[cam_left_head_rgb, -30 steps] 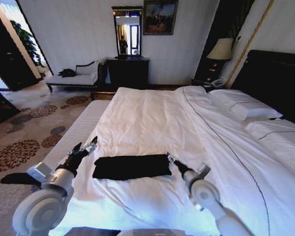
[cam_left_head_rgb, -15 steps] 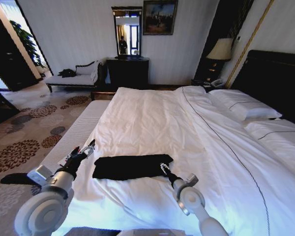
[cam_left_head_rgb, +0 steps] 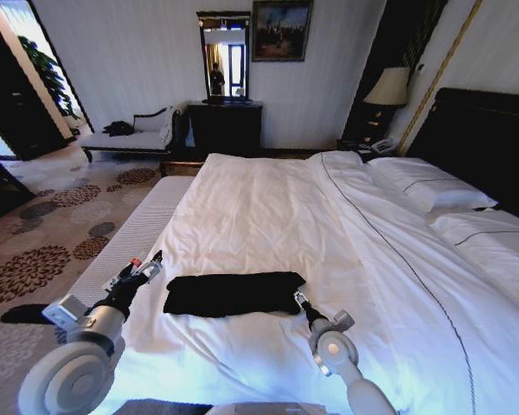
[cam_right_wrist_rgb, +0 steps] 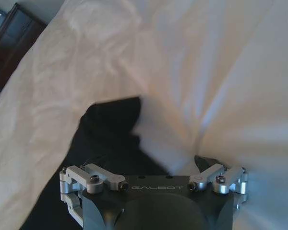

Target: Fold the clothes on the bed.

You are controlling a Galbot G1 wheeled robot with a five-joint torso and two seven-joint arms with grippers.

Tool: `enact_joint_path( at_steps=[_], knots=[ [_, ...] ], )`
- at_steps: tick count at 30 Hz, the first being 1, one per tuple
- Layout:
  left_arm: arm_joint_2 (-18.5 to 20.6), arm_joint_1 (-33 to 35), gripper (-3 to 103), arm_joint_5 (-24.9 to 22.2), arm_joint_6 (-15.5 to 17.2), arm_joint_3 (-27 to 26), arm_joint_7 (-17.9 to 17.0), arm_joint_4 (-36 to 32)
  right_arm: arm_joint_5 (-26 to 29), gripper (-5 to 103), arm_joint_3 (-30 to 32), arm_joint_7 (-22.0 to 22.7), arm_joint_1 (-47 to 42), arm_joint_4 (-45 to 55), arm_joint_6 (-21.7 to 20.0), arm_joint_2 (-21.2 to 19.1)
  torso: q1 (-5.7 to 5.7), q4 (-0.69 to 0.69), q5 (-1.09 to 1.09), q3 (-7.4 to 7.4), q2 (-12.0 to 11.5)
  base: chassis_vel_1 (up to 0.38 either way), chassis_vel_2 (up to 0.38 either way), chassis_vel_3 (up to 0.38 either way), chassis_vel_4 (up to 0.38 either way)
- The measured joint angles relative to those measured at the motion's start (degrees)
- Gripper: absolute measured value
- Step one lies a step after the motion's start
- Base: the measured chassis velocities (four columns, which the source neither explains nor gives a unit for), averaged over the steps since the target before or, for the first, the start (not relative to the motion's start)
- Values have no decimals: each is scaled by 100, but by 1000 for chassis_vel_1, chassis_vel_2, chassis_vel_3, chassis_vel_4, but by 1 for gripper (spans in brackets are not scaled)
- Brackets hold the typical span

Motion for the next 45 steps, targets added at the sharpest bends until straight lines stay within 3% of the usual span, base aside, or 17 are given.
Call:
enact_joint_path(
  at_steps=[5, 7, 9, 13, 15, 19, 22, 28, 30, 33, 41, 45],
  knots=[
    [-60, 8, 100, 116, -28, 46, 15, 1, 141, 103, -126, -235, 58, -5, 12, 99, 0, 1, 1, 0, -1, 0, 0, 0, 0],
    [-94, 8, 100, 181, -53, 70, 22, 2, 143, 94, -163, -339, 116, -73, 57, 114, 0, 2, 1, 0, -1, 0, 0, 0, 0],
    [-110, 10, 100, 201, -60, 83, 24, 3, 143, 94, -169, -372, 143, -105, 75, 115, 0, 2, 1, 0, -1, 0, 0, 0, 0],
    [-157, 29, 100, 239, -80, 112, 32, 3, 130, 73, -159, -461, 207, -210, 179, 103, 0, 3, 1, 1, -1, 0, 0, 0, 0],
    [-159, 32, 100, 241, -85, 111, 32, 3, 108, 73, -156, -488, 215, -240, 215, 102, 0, 2, 1, 0, -1, 0, 0, 0, 0],
    [-169, 48, 100, 258, -91, 112, 37, 3, 49, 51, -146, -626, 231, -308, 378, 116, 0, 2, 1, 1, -1, 0, 0, 0, 0],
    [-187, 55, 100, 271, -92, 126, 42, 3, 47, 46, -143, -679, 243, -321, 416, 137, 0, 2, 1, 1, -1, 0, 0, 0, 0],
    [-256, 56, 100, 297, -108, 157, 47, 3, 21, 19, -137, -799, 271, -347, 481, 191, 0, 2, 1, 1, -1, 0, 0, 0, 0],
    [-272, 56, 100, 306, -111, 168, 47, 3, 20, 19, -128, -832, 275, -347, 508, 191, 0, 2, 1, 0, -1, 0, 0, 0, 0],
    [-324, 55, 100, 360, -116, 219, 47, 3, -26, 5, -74, -991, 286, -382, 690, 191, 0, 3, 2, 1, -1, 0, 0, 0, 0],
    [-354, 45, 100, 420, -121, 265, 48, 3, 34, 4, 226, -1080, 216, -221, 819, 51, 0, 3, 1, 1, -1, 0, 0, 0, 0],
    [-338, 49, 100, 455, -126, 291, 48, 3, 36, 4, 628, -1042, 127, -166, 785, -362, 0, 2, 1, 0, -1, 0, 0, 0, 0]
  ],
)
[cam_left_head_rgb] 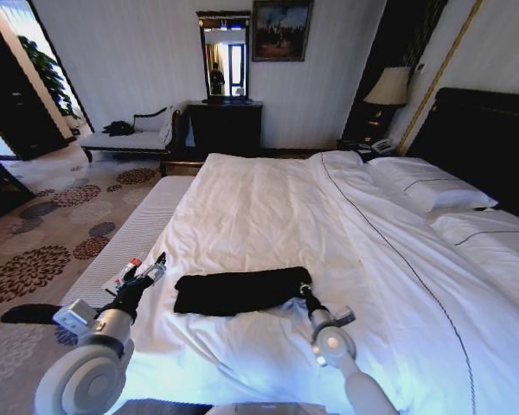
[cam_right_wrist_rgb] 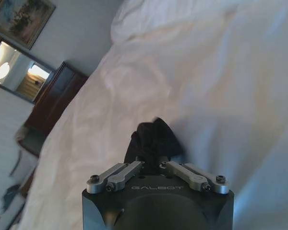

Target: Fold the clothes on the bed.

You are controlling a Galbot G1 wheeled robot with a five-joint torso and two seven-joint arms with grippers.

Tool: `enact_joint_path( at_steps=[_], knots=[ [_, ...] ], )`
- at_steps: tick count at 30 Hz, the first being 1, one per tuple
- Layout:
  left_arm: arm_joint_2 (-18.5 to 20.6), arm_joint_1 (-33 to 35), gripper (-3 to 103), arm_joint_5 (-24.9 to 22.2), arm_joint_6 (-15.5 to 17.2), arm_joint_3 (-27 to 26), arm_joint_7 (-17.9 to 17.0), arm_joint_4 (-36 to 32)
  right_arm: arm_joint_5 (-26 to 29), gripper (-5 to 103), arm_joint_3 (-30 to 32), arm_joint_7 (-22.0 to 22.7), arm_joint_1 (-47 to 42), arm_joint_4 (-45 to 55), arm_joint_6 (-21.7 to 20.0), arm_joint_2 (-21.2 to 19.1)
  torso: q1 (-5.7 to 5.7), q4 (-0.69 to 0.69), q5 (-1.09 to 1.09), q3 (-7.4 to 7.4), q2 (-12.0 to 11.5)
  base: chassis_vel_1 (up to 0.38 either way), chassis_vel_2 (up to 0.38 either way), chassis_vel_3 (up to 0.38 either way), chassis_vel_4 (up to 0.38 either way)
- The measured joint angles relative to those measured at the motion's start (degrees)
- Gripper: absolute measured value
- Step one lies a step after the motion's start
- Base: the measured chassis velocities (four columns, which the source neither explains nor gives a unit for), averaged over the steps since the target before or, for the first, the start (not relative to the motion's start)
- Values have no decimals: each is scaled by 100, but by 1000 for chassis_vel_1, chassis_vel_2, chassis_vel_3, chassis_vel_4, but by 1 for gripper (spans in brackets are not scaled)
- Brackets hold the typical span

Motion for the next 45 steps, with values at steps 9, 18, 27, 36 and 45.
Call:
enact_joint_path(
  at_steps=[9, 18, 27, 36, 45],
  knots=[
    [35, -92, 100, -18, -77, 134, -6, 0, -103, 4, 674, 29, -9, -333, 60, -680, 0, -1, 1, 0, 0, 0, 0, 0, 0],
    [-94, -147, 100, -496, -360, 121, 24, 0, -260, 4, 745, -215, 140, -163, 212, -751, 0, 0, -1, 0, 0, 0, 0, 0, 0],
    [-56, -50, 100, -1275, -545, -428, 28, 0, -813, 4, 197, -1012, 172, 339, 415, -839, 0, 0, -1, 0, 1, 0, 0, 0, 0],
    [-313, -240, 100, -1502, -669, -463, -148, 0, -1619, 4, -714, -1736, 217, 500, 462, -713, 0, 0, -1, 0, 1, 0, 0, 0, 0],
    [-294, -435, 100, -1549, -662, -957, -292, 0, -2034, 4, -1161, -2138, 402, 136, 606, -517, 0, 0, -1, 0, 1, 0, 0, 0, 0]
  ],
)
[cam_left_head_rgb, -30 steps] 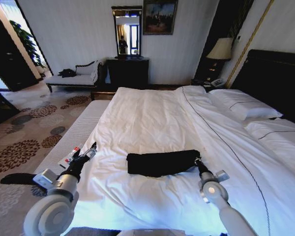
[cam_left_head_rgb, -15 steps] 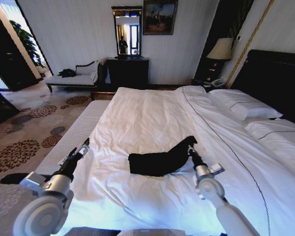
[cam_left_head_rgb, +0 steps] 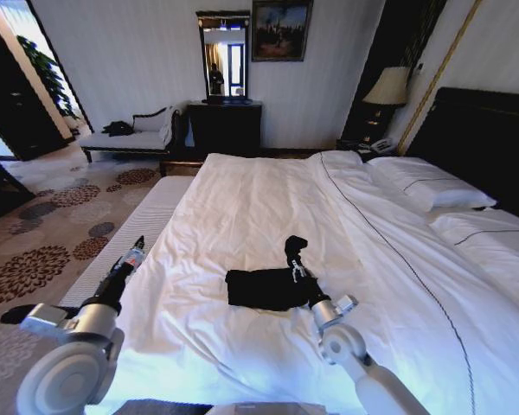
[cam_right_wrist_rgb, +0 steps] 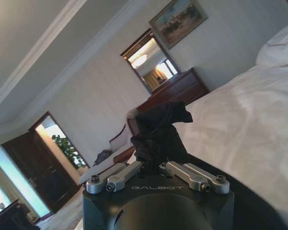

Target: Fold the clothes on the bed.

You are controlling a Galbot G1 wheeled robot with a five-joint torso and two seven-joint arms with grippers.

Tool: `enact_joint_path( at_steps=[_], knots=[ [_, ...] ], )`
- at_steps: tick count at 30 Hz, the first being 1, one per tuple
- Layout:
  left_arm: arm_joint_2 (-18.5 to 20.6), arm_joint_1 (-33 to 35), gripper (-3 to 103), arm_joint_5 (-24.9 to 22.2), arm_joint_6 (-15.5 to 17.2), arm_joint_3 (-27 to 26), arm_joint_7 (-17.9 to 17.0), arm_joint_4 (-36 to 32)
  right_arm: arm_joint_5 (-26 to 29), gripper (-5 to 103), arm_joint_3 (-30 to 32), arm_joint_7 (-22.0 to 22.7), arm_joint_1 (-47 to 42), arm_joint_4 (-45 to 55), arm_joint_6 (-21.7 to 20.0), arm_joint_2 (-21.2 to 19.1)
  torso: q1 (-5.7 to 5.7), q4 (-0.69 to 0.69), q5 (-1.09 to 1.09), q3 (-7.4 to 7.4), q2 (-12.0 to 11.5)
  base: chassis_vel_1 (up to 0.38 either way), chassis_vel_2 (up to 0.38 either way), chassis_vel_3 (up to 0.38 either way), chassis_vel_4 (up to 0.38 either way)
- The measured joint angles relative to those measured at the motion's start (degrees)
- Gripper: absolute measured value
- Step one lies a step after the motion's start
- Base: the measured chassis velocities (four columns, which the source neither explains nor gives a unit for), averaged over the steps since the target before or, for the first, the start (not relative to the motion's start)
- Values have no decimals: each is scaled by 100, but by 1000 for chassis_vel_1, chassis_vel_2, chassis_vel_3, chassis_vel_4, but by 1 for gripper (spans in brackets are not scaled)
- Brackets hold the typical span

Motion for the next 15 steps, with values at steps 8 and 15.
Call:
enact_joint_path(
  at_steps=[8, 15],
  knots=[
    [337, -226, 100, 499, 126, -555, -191, 744, -362, 4, -367, -198, 179, -395, 132, 329, 0, 0, 0, 0, 0, 0, 0, 0, 0],
    [840, -192, 100, 79, 96, -803, 264, 1604, -509, 4, -489, -208, 275, -576, 145, 570, 0, 0, -1, 0, 0, 0, 0, 0, 0]
  ],
)
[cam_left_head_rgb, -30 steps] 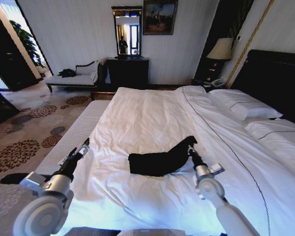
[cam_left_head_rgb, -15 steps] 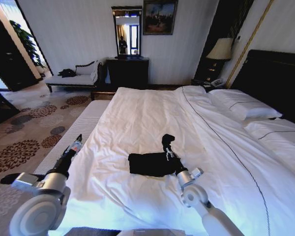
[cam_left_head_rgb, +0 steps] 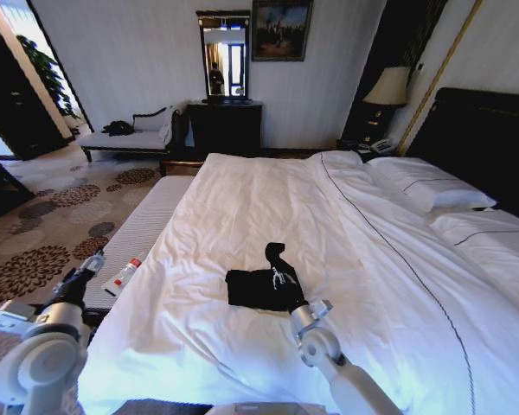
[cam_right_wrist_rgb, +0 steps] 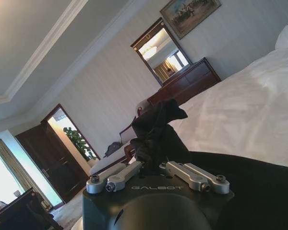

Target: Fold the clothes on the bed.

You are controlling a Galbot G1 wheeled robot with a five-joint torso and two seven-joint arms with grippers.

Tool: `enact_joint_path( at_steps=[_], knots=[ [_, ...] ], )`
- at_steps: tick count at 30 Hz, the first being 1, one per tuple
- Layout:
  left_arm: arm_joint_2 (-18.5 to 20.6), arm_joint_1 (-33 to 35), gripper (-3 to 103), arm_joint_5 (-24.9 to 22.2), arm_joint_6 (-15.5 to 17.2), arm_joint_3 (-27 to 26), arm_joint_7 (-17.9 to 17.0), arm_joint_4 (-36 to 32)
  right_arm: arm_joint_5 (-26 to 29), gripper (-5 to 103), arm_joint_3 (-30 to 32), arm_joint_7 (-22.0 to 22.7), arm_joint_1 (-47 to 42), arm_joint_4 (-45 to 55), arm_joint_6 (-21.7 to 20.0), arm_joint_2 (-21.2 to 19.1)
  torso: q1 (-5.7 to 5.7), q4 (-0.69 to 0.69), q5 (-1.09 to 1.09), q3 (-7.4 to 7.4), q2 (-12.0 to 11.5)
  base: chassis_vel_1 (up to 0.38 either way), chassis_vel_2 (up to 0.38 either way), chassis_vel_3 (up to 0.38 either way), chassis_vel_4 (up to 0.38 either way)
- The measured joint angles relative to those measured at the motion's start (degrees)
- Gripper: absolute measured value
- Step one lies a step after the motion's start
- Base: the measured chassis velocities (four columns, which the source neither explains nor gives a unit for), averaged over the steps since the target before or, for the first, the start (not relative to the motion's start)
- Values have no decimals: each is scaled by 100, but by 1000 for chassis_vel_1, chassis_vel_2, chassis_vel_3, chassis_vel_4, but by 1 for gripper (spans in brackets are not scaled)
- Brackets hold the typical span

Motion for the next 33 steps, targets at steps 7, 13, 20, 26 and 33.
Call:
enact_joint_path(
  at_steps=[7, 13, 20, 26, 33],
  knots=[
    [552, 1, 100, 339, -101, 353, 1132, 342, -322, 4, 35, 14, 113, -133, -25, -4, 0, 0, 1, 0, 0, 0, 0, 0, 0],
    [872, -338, 100, 668, -582, 949, 1680, 23, -590, 4, -6, 11, 119, -229, -22, -16, 0, -1, 2, 0, 0, 0, 0, 0, 0],
    [942, -720, 100, -135, -205, 1134, 1268, -1098, -917, 4, -60, 10, 5, -183, -13, 4, 0, 0, 4, -1, -1, 0, 0, 0, 0],
    [996, -613, 100, -115, 310, 1314, 1065, -1225, -1099, 4, -180, -4, -16, -228, -20, -2, 0, 1, 2, -1, -1, 0, 0, 0, 0],
    [831, -644, 100, 152, 401, 1615, 926, -1174, -1670, 4, -433, -82, 100, -462, -12, 18, 0, 0, 2, 0, -1, 0, 0, 0, 0]
  ],
)
